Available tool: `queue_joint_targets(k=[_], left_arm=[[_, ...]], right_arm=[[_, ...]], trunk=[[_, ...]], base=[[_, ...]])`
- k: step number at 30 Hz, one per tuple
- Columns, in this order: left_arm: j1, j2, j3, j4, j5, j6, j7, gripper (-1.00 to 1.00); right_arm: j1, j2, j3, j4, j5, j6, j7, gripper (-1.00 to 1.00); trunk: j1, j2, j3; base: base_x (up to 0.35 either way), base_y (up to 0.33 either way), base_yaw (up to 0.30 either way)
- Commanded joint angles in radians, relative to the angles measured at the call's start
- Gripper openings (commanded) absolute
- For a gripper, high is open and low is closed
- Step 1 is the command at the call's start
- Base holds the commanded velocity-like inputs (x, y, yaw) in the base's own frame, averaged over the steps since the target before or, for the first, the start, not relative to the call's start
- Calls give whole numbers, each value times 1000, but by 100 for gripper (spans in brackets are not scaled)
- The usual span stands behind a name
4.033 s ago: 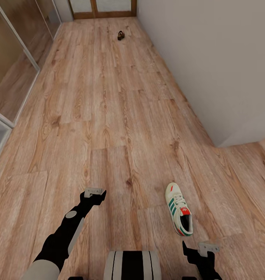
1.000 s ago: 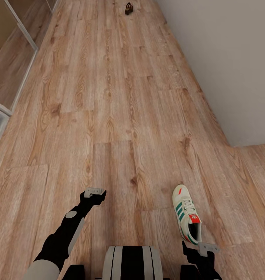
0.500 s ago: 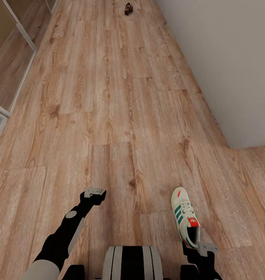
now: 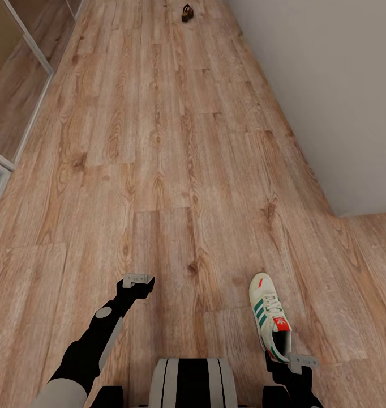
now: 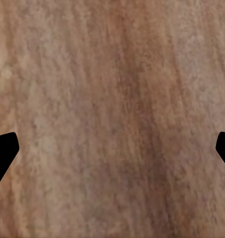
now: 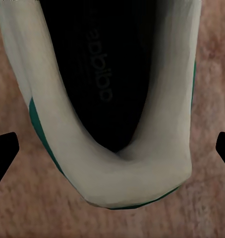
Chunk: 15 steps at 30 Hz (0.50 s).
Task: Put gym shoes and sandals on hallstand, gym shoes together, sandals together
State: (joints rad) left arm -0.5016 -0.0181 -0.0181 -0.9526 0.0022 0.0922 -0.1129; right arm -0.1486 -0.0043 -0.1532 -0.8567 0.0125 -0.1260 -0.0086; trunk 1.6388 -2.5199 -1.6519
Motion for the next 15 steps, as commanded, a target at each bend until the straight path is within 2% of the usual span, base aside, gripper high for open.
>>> queue_joint_targets(k=[1,8,15], left_arm=[[0,0,1,-2,0,6,-4,100],[0,0,1,-2,1,6,-4,100],[0,0,1,-2,1,6,-4,100]], right_arm=[[0,0,0,1,2,-3,-1,100],[0,0,0,0,3,-3,-2,100],[0,-2,0,-1,3,-3,-2,100]], trunk=[[0,0,0],[0,0,0],[0,0,0]], base=[[0,0,0],[4,0,0],[109,0,0]])
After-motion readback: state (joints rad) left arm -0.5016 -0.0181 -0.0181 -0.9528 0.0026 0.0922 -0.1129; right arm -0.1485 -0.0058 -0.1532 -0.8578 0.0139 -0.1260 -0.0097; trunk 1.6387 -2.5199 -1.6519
